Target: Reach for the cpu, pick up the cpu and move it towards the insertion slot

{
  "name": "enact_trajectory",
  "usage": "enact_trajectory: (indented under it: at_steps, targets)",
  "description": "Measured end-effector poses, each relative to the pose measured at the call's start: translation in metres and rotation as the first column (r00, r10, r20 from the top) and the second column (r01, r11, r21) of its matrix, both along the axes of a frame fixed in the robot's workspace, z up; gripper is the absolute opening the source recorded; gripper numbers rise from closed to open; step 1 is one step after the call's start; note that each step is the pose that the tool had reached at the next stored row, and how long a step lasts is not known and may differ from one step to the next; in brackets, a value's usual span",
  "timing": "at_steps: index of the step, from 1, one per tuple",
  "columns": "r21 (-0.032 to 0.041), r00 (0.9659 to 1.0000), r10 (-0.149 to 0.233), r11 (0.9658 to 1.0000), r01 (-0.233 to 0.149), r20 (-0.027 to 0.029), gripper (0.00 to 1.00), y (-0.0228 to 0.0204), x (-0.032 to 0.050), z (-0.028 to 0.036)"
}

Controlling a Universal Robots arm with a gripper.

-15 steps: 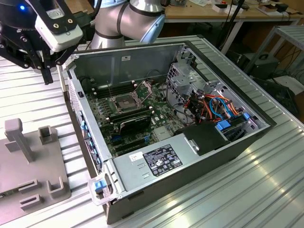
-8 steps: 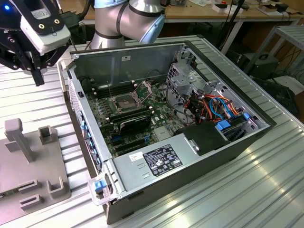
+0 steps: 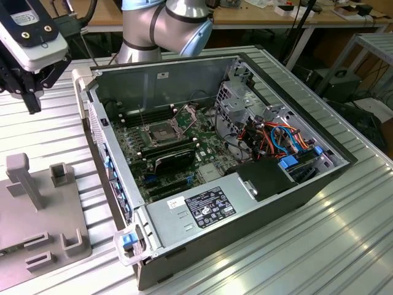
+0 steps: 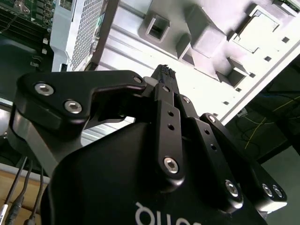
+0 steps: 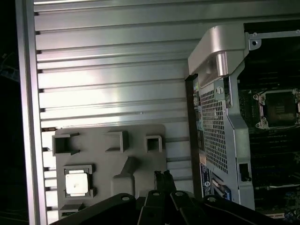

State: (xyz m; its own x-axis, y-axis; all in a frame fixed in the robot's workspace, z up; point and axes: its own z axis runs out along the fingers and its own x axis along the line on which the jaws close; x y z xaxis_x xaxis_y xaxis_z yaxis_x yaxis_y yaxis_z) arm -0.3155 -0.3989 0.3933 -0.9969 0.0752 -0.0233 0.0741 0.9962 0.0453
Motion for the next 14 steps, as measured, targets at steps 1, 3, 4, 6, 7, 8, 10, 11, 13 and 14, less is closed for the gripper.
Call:
enact_trajectory:
  at_steps: [1,3,4,6,7,8,10,11,13,14]
  targets:
    - [0.0,1.0,0.0,1.0,0.0,0.0,0.11,0.0,-0.0032,0.0]
    - [0.0001,1.0,0.0,1.0,0.0,0.0,0.11,0.0,-0.0087,0.0]
    - [0.0,1.0,0.0,1.0,0.0,0.0,0.11,0.0,-0.0105,0.0]
    - [0.0,1.0,0.0,1.0,0.0,0.0,0.11,0.0,-0.0152,0.0]
    - [0.0,1.0,0.0,1.0,0.0,0.0,0.11,0.0,-0.0168,0.0]
    - [0.0,1.0,0.0,1.0,0.0,0.0,0.11,0.0,-0.032,0.0]
    - [0.0,1.0,0.0,1.0,0.0,0.0,0.11,0.0,-0.0375,0.0]
    - [0.0,1.0,0.0,1.0,0.0,0.0,0.11,0.0,-0.0392,0.0]
    - [0.0,1.0,0.0,1.0,0.0,0.0001,0.11,0.0,-0.0436,0.0]
    - [0.0,1.0,0.0,1.0,0.0,-0.0001,0.11,0.0,-0.046,0.0]
